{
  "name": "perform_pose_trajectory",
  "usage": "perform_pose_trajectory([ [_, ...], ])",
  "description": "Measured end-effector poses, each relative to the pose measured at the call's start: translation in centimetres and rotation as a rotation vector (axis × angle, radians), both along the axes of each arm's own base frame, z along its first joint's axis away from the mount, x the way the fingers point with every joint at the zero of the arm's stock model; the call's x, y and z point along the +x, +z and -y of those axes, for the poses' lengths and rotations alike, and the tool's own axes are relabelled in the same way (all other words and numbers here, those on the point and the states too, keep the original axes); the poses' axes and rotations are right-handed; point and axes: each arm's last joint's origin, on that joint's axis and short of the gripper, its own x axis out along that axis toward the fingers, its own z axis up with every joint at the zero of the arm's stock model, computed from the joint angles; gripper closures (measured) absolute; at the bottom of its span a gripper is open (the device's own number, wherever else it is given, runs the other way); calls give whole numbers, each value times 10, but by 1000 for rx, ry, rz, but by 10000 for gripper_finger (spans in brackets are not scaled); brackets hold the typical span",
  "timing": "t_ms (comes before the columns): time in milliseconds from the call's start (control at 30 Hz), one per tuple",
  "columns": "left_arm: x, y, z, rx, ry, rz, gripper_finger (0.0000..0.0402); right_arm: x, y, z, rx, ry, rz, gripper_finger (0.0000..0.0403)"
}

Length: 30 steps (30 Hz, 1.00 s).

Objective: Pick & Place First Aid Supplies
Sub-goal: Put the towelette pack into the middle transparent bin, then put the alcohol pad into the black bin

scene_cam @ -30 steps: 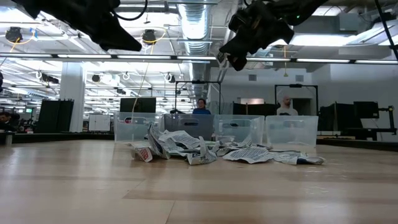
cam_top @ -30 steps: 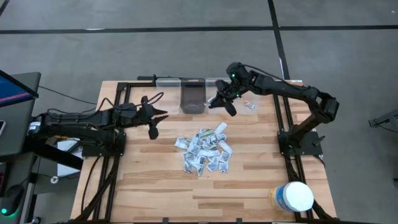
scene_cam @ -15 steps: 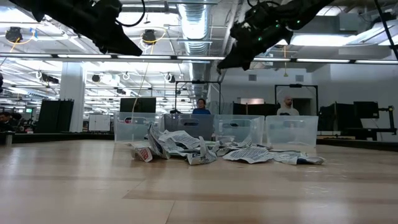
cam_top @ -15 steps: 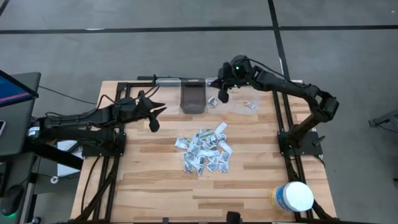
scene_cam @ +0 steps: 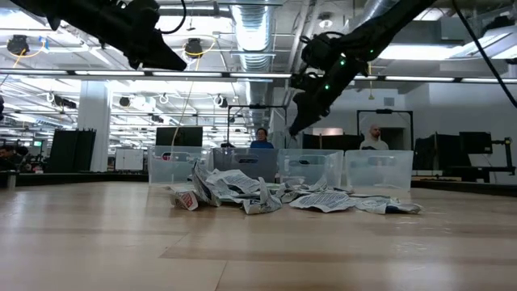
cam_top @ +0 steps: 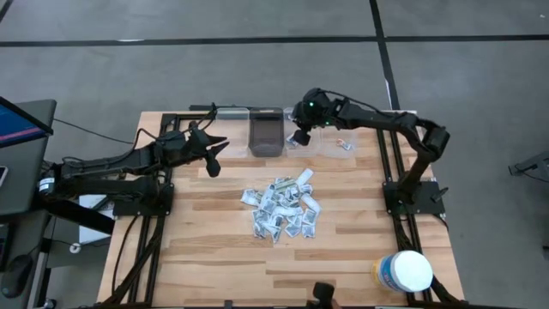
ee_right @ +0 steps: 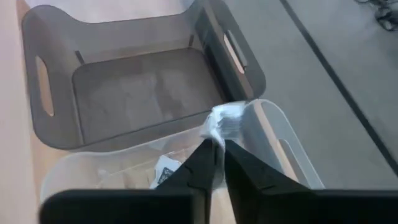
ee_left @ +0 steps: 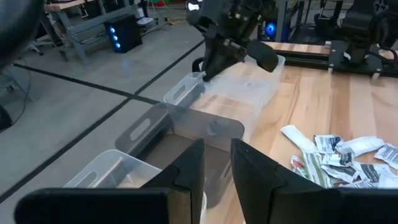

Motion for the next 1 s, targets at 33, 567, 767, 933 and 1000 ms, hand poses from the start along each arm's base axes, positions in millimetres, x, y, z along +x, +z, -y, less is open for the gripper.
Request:
perform_pose_trajectory([
  [33,0,0,0,0,0,0,323,0,0,-1,4,4,-6,355],
  [567,1,0,2,-10,-86,3,323,13,-9,-46,-5,112,-172,285],
  [767,4,-3,4,-28,-167,-20,323,27,-9,-85,-58,288,-211,285],
  [933,6,-9,6,-73,-234,-62,323,35,-10,-113,-103,382,-236,285],
  [1000,6,-9,7,-94,-251,-59,323,35,-11,-122,-102,412,-262,285],
])
